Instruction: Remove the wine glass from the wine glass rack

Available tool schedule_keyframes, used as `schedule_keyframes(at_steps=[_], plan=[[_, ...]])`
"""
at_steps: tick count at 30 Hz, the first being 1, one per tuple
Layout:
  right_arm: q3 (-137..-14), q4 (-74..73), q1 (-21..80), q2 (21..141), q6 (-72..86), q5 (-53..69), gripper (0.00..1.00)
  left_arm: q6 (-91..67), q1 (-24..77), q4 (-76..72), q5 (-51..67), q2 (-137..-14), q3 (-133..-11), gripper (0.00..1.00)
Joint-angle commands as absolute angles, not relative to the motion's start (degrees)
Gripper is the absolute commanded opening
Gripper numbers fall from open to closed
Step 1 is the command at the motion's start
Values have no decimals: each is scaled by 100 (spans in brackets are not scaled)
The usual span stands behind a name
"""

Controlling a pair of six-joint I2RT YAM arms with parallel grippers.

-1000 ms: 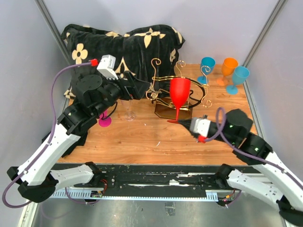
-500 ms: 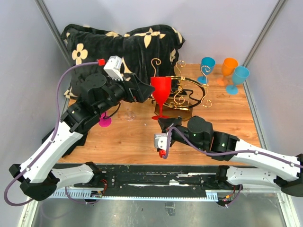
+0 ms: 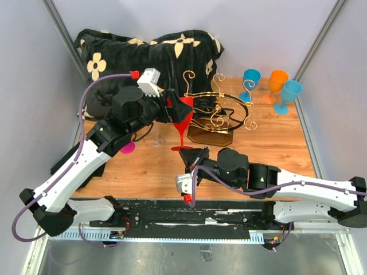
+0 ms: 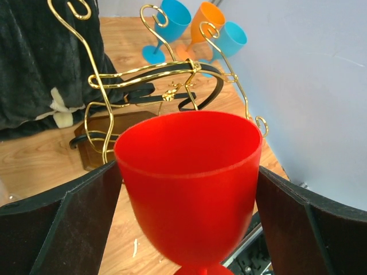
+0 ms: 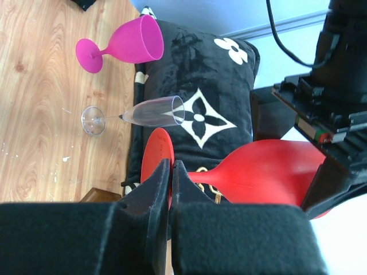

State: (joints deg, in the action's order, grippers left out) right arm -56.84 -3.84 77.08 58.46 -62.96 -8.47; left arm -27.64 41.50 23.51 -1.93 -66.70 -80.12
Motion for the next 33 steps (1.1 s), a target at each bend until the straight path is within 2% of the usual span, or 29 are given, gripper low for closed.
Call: schedule_keyframes(at_steps=[1, 3, 4, 5, 6, 7, 8, 9, 10, 11, 14, 20, 24, 29, 33], plan=[[-5871, -210, 7941, 5887, -6572, -1068, 1, -2634, 4175, 2264, -298, -6759, -8065, 99], [-5854, -312, 8007, 5893, -6566, -1086, 1, -2617, 4175, 2111, -293, -6700, -7982, 93], [-5822, -315, 8045, 5871, -6568, -1101, 1, -2569, 4176, 1989, -261, -6644, -7897, 86], [-5774, -272, 8076, 5824, -6561, -1118, 2, -2536, 4175, 1900, -248, -6577, -7824, 75], [-5689, -207, 8097, 5766, -6537, -1131, 13, -2508, 4175, 1804, -228, -6501, -7730, 63], [-5663, -168, 8103, 5691, -6486, -1158, 32, -2472, 4175, 1738, -243, -6433, -7654, 51], [-5612, -143, 8109, 5619, -6453, -1204, 47, -2456, 4175, 1725, -334, -6361, -7581, 42], [-5568, -122, 8112, 5545, -6432, -1283, 57, -2398, 4175, 1734, -465, -6270, -7508, 38], [-5538, -121, 8112, 5454, -6403, -1397, 64, -2324, 4175, 1752, -651, -6172, -7421, 38], [-5510, -116, 8112, 5352, -6354, -1507, 67, -2242, 4175, 1751, -839, -5991, -7281, 39], [-5385, 26, 8117, 4863, -6161, -1714, 69, -1927, 4177, 1469, -1380, -5439, -6685, 40], [-5173, 627, 8099, 4491, -6149, -2606, 71, -1301, 4239, 78, -1489, -4449, -4776, 43], [-5169, 741, 8009, 4656, -6139, -3150, 72, -657, 4982, -1134, -2111, -4192, -3425, 42], [-5133, 860, 7712, 4643, -5667, -3237, 72, 29, 5501, -3073, -3117, -4118, -2296, 44], [-5133, 838, 7407, 4509, -5175, -3066, 70, 734, 5575, -4390, -3854, -4752, -1914, 45]])
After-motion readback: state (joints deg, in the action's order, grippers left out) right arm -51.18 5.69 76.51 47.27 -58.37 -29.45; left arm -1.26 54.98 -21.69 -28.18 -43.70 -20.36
